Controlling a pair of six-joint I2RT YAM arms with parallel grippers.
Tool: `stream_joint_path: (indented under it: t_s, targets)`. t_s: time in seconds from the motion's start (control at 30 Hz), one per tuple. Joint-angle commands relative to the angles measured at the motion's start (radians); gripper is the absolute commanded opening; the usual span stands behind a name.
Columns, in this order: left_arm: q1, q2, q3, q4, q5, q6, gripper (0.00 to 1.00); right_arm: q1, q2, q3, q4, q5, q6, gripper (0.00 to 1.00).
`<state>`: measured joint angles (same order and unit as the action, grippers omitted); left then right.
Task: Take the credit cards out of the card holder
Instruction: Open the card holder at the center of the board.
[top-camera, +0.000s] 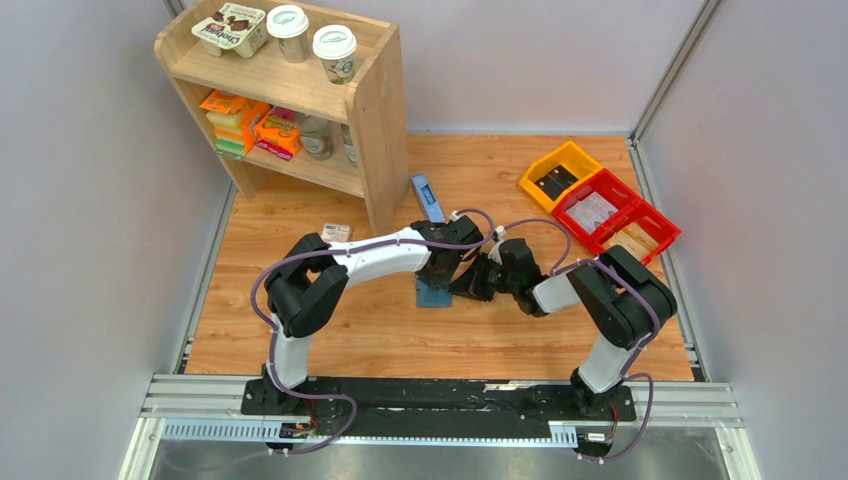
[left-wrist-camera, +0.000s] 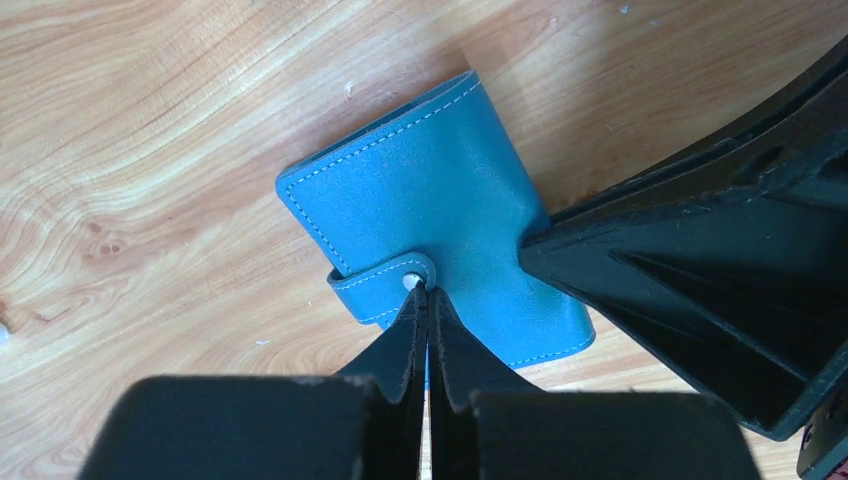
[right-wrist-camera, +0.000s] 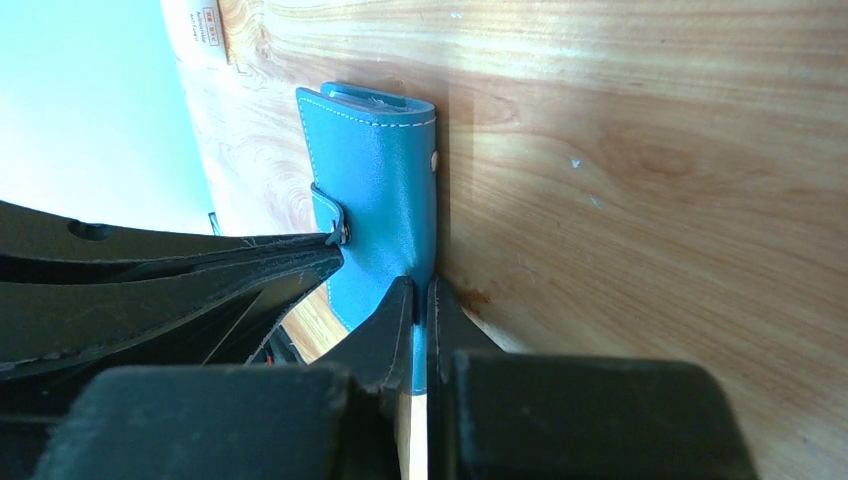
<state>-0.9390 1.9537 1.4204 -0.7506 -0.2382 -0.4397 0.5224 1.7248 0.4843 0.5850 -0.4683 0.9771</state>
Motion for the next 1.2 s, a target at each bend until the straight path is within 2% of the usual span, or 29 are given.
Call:
stream_joint_path:
  t_s: [0.0,0.2,0.57,0.7,0.93,0.97,1.0,1.03,1.07,1.1,1.17]
  targets:
    - [-0.001,-0.032,-0.006,0.010,-0.029,0.025,0.00,0.001,0.006,-0.018,-0.160,0.106,-0.086,0.00]
    - [0.046,-0.174,-0.115,0.103,0.010,-0.016,0.00,0.001,-0.021,-0.012,-0.211,0.132,-0.123,0.00]
    - [0.238,-0.508,-0.507,0.373,0.177,-0.236,0.00,0.002,-0.083,0.026,-0.333,0.191,-0.193,0.02]
    - [0.285,-0.582,-0.662,0.482,0.221,-0.324,0.00,0.014,-0.148,0.075,-0.459,0.246,-0.250,0.14]
    - [0.292,-0.607,-0.770,0.640,0.324,-0.409,0.00,0.086,-0.267,0.207,-0.707,0.416,-0.342,0.42]
    - [0.292,-0.619,-0.778,0.654,0.330,-0.406,0.02,0.090,-0.274,0.223,-0.724,0.431,-0.348,0.47]
    - [0.292,-0.625,-0.779,0.678,0.344,-0.396,0.10,0.091,-0.277,0.234,-0.735,0.442,-0.353,0.52]
    - [0.292,-0.637,-0.775,0.688,0.350,-0.392,0.34,0.093,-0.284,0.241,-0.743,0.451,-0.356,0.54]
    - [0.292,-0.642,-0.767,0.695,0.362,-0.390,0.52,0.093,-0.287,0.246,-0.748,0.460,-0.357,0.57]
    - [0.290,-0.645,-0.753,0.694,0.366,-0.390,0.57,0.093,-0.292,0.249,-0.751,0.468,-0.360,0.58]
    - [0.284,-0.639,-0.723,0.677,0.372,-0.384,0.75,0.093,-0.294,0.249,-0.755,0.511,-0.362,0.62]
